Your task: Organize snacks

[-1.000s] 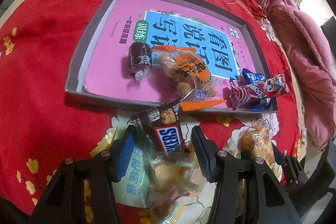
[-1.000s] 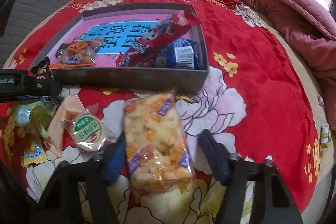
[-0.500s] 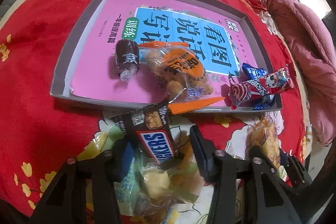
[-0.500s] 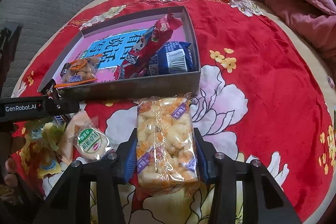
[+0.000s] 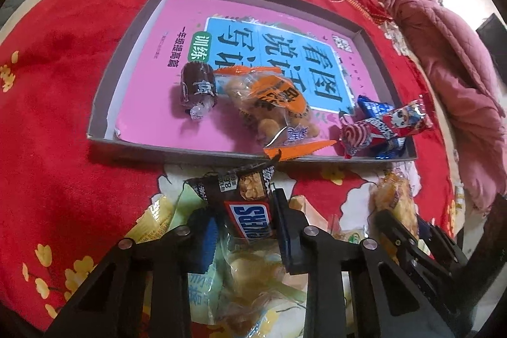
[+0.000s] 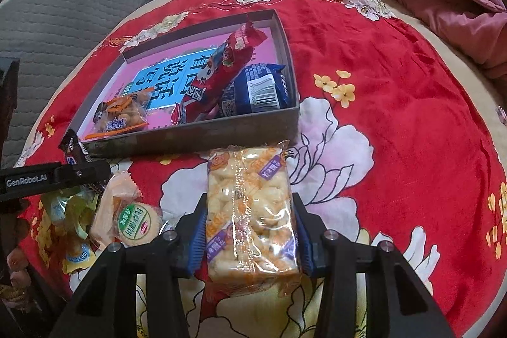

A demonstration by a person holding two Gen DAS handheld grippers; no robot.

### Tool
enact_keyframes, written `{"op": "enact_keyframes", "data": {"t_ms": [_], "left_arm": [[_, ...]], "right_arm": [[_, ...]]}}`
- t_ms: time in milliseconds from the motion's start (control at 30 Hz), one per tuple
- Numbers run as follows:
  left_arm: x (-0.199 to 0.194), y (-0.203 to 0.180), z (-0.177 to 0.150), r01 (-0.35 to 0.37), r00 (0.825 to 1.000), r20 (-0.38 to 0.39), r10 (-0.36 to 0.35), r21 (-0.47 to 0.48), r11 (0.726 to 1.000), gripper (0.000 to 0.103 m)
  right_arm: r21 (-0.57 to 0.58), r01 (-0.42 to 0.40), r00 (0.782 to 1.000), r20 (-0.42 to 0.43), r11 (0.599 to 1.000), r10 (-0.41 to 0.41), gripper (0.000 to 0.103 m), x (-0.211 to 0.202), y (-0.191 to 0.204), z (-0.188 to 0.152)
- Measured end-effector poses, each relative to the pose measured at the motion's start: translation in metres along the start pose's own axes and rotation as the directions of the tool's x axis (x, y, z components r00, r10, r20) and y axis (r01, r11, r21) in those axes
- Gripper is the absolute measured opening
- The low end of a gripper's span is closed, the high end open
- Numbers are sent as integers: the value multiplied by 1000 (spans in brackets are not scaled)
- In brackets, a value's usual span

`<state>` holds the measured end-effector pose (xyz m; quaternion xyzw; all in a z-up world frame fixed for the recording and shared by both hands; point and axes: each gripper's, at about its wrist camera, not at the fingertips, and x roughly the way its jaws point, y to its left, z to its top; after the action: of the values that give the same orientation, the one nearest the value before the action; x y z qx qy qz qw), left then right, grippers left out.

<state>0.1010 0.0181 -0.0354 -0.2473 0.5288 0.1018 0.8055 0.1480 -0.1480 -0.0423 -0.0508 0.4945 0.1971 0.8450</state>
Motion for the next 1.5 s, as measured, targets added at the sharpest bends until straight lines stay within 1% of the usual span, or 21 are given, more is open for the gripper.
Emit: {"op": "enact_keyframes", "data": {"t_ms": [167, 467, 567, 867, 1033, 1300, 1500], "left_arm": [[-12, 3, -2, 32, 999, 22, -32, 1, 999, 30], [-25, 12, -3, 56, 998, 39, -55, -16, 998, 30], [-30, 14, -1, 84, 995, 55, -83, -26, 996, 30], [-48, 20, 6, 119, 989, 89, -115, -40, 992, 30], [-56, 20, 7, 132, 986, 106, -127, -41, 990, 30], [-71, 22, 12, 144, 981, 134, -137, -44, 989, 30], [-80, 27, 13, 143, 979, 152, -134, -51, 988, 30]], "right_arm": [[8, -8, 1000, 11, 1000, 8, 47, -3, -2, 0], [21, -21, 1000, 24, 1000, 21, 47, -6, -4, -1], [23, -23, 999, 23, 999, 22, 47, -6, -5, -1], [24, -30, 999, 32, 999, 29, 47, -8, -4, 0], [9, -53, 996, 78, 999, 52, 47, -18, -2, 1], [-29, -50, 989, 137, 998, 53, 46, -29, 6, 3], [-67, -89, 971, 214, 994, 102, 46, -45, 15, 7]]}}
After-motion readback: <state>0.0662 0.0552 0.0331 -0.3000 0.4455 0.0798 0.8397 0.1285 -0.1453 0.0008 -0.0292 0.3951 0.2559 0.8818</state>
